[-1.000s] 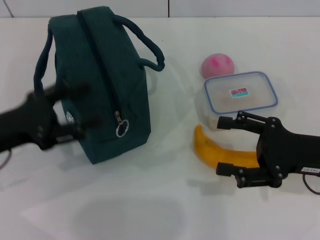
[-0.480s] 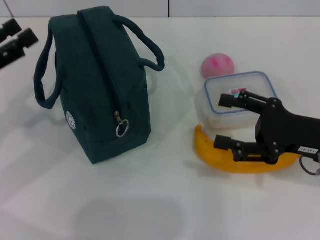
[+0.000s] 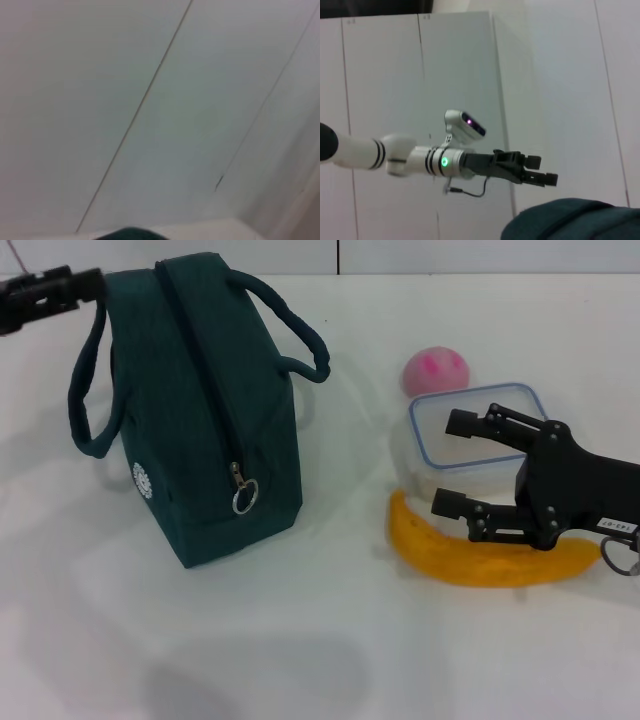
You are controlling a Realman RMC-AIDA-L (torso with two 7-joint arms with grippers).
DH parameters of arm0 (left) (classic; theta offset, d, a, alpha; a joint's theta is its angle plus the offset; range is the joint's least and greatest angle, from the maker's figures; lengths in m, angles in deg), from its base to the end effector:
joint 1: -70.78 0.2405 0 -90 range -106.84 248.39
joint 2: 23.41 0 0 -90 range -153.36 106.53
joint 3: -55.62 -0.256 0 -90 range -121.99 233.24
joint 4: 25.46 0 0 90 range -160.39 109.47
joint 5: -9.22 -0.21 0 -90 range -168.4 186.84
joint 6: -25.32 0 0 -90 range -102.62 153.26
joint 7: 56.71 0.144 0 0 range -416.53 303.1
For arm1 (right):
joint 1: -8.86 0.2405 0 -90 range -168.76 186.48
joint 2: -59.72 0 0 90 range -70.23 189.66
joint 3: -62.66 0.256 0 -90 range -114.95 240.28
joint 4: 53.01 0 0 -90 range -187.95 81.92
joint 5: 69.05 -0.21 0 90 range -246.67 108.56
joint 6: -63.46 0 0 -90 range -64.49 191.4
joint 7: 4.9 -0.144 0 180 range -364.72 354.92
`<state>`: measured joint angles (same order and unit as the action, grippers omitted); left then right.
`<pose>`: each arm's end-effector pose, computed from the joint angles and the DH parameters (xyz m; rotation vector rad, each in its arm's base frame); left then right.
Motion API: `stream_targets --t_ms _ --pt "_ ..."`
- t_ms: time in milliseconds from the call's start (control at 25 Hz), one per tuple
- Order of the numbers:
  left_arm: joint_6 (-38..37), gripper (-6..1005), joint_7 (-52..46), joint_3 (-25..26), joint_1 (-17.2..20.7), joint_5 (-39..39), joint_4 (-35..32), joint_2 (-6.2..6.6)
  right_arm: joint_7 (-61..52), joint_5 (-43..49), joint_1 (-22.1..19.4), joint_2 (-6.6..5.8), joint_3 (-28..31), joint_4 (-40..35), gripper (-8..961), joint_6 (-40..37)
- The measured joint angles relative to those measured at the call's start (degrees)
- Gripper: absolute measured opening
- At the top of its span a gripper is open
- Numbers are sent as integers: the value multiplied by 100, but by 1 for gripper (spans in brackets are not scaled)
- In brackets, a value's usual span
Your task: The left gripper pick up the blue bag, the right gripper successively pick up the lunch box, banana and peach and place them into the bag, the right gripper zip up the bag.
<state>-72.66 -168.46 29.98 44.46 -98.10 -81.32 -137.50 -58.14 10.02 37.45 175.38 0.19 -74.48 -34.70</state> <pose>-0.2679 0.3339 0.1342 -2.3337 -1.0130 -0.9658 0.2328 0.2960 -0.0149 -2.6651 0.1807 1.2167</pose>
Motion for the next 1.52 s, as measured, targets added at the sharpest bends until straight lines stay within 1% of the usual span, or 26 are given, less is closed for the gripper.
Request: stream_targets --t_ms 80,200,280,360,440,520,600,640,1000,1200,1320,1520 --pt "6 861 -742 -36 -175 -460 -490 4 62 -36 -58 -12 8 -4 875 6" --pt "-11 860 -1874 -296 -380 -1080 -1182 63 203 -64 -129 -17 15 -5 875 24" --pt "-15 860 -2622 -695 -460 -1399 -1675 117 290 -112 -182 -18 18 15 875 36" --pt "-19 860 -3203 -1073 -485 -1725 -2074 135 363 -164 -209 -18 19 44 874 31" --pt "-21 860 -3627 -1345 -486 -2088 -2396 127 449 -214 -233 -17 19 104 874 7" --pt "-24 860 -3949 -1524 -485 -2472 -2672 67 530 -260 -244 -14 18 183 874 -5" --pt "-36 860 -4037 -1612 -491 -2581 -2759 -9 591 -295 -248 -13 17 261 874 -9" --pt "-42 860 -4043 -1653 -495 -2585 -2760 -26 610 -305 -250 -12 16 296 874 -10" --pt "-35 859 -4300 -2074 -545 -2651 -2684 -105 696 -350 -250 -11 16 363 873 10" --pt "-5 859 -4329 -2164 -575 -2728 -2602 -155 699 -350 -243 -17 16 345 873 -7" --pt "50 859 -4355 -2235 -607 -2979 -2532 -203 702 -350 -248 -23 16 335 873 -14" --pt "207 859 -4408 -2198 -662 -3114 -2224 -268 774 -350 -249 -27 16 353 872 -11"
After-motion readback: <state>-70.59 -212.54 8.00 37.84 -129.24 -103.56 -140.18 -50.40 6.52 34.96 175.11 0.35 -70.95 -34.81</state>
